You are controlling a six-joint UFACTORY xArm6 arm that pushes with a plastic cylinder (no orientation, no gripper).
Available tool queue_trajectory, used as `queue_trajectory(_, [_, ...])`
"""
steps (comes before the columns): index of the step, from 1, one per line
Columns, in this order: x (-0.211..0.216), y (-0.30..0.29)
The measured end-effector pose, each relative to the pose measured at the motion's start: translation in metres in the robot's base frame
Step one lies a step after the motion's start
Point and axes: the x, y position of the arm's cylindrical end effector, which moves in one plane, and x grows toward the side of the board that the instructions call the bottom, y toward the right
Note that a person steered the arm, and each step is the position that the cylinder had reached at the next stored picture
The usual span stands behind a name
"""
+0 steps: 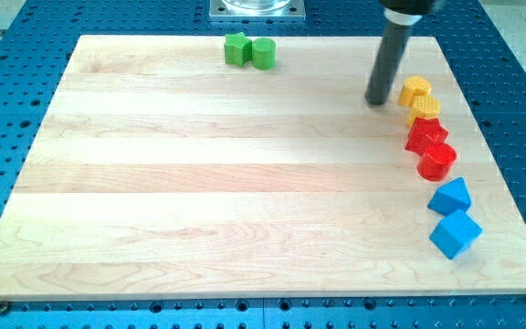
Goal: Move the green circle to the top right of the board
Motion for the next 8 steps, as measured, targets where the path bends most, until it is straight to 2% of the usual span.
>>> queue_trajectory(1, [0.029,-0.122])
queue_trajectory(2, [-0.010,-0.232])
queue_trajectory(3, [-0.079,-0.253])
queue_trajectory(4, [-0.096,-0.255])
queue_trajectory(5, [-0.108,-0.231])
queue_trajectory(6, [-0.098,-0.181])
queue_trajectory(7, [-0.059,-0.087])
queue_trajectory(8, [-0.044,-0.028])
